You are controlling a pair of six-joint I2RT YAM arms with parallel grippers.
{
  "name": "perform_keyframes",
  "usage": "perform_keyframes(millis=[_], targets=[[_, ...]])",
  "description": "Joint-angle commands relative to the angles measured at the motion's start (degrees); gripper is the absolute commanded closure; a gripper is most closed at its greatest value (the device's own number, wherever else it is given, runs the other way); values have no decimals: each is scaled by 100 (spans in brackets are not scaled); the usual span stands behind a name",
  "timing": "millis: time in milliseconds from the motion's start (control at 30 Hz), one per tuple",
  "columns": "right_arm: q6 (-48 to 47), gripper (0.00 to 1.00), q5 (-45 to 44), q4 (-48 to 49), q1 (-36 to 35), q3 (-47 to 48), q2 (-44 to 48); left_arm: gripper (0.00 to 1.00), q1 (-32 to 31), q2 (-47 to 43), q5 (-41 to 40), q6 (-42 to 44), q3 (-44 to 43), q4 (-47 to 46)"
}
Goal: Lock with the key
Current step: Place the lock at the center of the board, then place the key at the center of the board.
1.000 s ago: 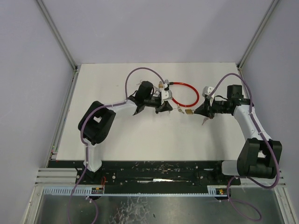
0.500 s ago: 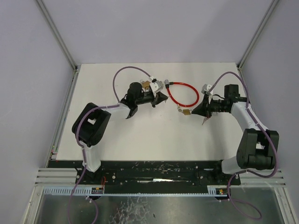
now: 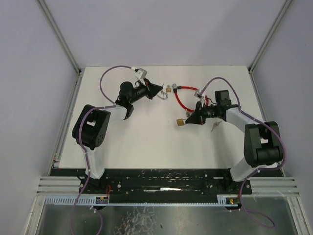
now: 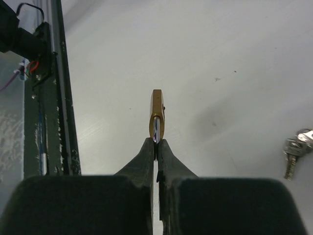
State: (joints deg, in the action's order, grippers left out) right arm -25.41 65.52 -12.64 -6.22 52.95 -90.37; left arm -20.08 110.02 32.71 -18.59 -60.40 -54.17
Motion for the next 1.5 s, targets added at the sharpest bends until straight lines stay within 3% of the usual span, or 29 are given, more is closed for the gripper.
perform_keyframes(millis=[0,133,300,367,567,733,833,967,1067,1267,1467], targets=[[2341,100,-41,1839,-478,-198,-351,100,227,147,-448,-738,-193,-69],[3296,100,-557,2694,-938,-232,-775,100,355,111,-885,-774,-222,357],[5427,100,-1445,3948,-1379,-353,-1311,100,484,-1,-860,-1147,-59,223],[5666,100,-1788,4073,-1709,-406,-1478,100,541,-204,-869,-1296,141,273],[6435,99,-1860,4344,-2444,-11,-2105,100,557,-1828,-1756,-1092,1666,1484],[7404,87,-1421,5017,-2772,474,-2715,100,547,-3504,-2949,-1232,2801,2815],[6707,67,-1405,3990,-2940,986,-2787,100,549,-4016,-3288,-1421,3119,3693],[4613,45,-2120,1627,-2921,1732,-2356,100,525,-4351,-3511,-1672,3261,4681],[3356,33,-2595,565,-2885,2168,-1960,100,345,-4424,-3905,-1954,3280,5075],[2186,31,-1935,23,-2400,2125,-1061,100,46,-4089,-3967,-2233,3116,5482],[2146,28,-1239,-64,-1732,2106,-196,97,-305,-3774,-3919,-2410,3240,5627]])
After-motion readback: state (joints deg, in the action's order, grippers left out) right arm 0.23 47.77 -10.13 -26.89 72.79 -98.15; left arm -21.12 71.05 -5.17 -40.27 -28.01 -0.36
